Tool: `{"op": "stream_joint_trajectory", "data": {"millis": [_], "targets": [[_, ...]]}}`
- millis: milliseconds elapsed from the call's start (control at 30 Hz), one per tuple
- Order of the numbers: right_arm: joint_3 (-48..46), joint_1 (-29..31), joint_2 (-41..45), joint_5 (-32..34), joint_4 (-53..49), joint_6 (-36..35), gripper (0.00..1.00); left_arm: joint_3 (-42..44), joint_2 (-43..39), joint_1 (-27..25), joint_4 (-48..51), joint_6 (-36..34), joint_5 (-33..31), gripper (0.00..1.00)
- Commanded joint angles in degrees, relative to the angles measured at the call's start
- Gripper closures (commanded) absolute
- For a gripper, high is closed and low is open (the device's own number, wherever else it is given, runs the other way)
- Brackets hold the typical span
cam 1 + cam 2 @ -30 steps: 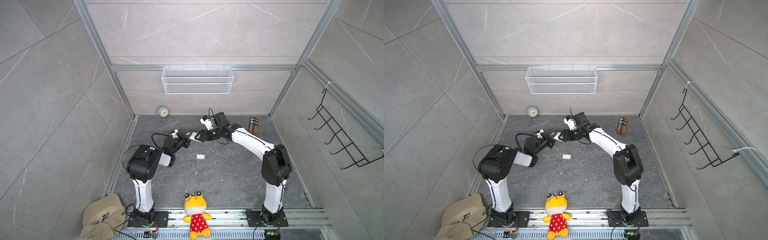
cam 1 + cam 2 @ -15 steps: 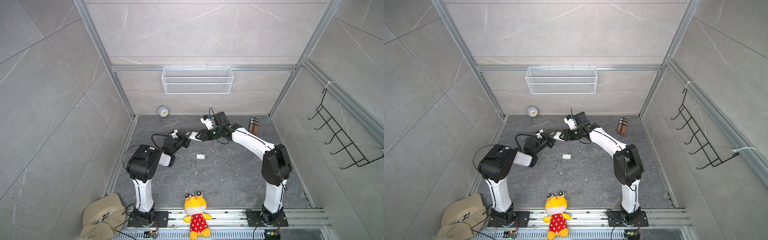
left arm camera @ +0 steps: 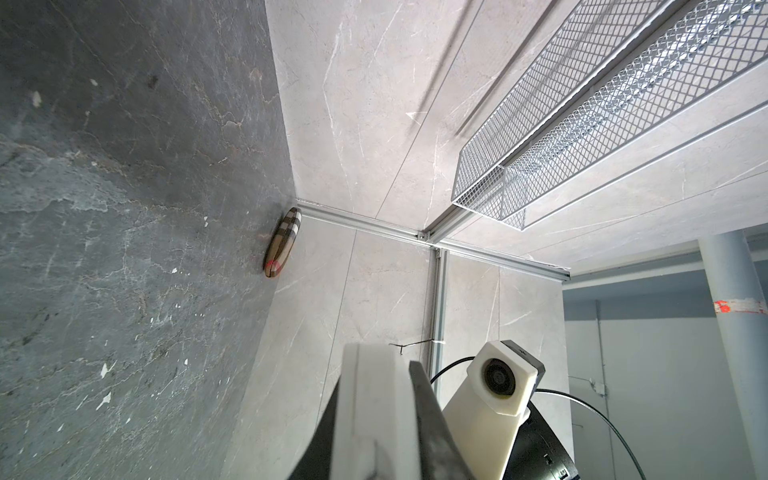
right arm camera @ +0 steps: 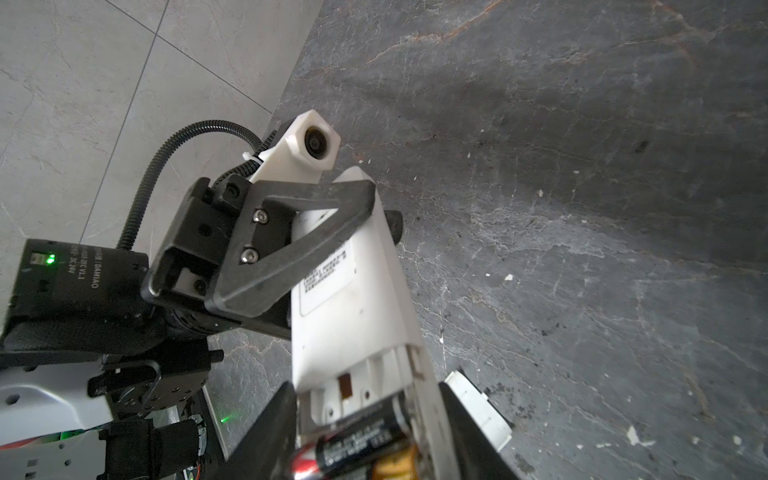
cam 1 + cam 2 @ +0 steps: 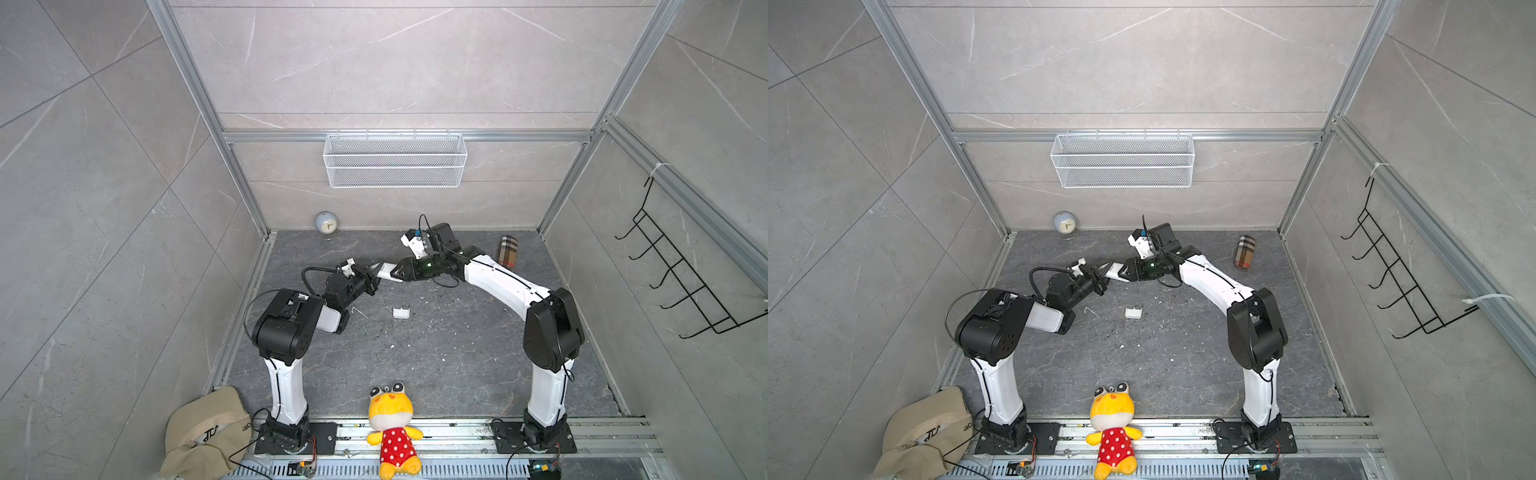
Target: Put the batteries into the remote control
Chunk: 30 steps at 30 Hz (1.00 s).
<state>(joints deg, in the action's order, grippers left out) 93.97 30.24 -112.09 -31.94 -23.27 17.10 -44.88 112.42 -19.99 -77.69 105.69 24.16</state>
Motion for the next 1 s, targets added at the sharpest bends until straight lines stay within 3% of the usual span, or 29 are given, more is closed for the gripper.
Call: {"op": "stream_joint_trajectory", "data": {"millis": [0, 500, 633, 800, 967], "targets": [[-0.9, 0.5, 0.1, 0.6, 0.0, -0.1, 0.49, -1.9, -2.0, -0.1, -3.3, -0.4, -0.8, 0.95], [0.5, 0.5, 0.4, 1.3, -0.9, 0.2, 0.38, -1.7, -2.6, -0.1, -3.3, -0.5, -1.1, 0.95], [0.7, 0.5, 0.6, 1.4, -1.0, 0.6, 0.30, -1.6, -2.7, -0.1, -3.3, -0.5, -1.0, 0.95], [0.5, 0.1, 1.1, 0.9, -0.5, 1.7, 0.12, -1.7, -2.7, -0.1, -3.3, -0.5, -1.0, 0.95], [0.3, -0.9, 1.7, -0.5, 0.5, 4.2, 0.02, -1.9, -2.8, -0.1, -3.3, -0.6, -0.9, 0.95]]}}
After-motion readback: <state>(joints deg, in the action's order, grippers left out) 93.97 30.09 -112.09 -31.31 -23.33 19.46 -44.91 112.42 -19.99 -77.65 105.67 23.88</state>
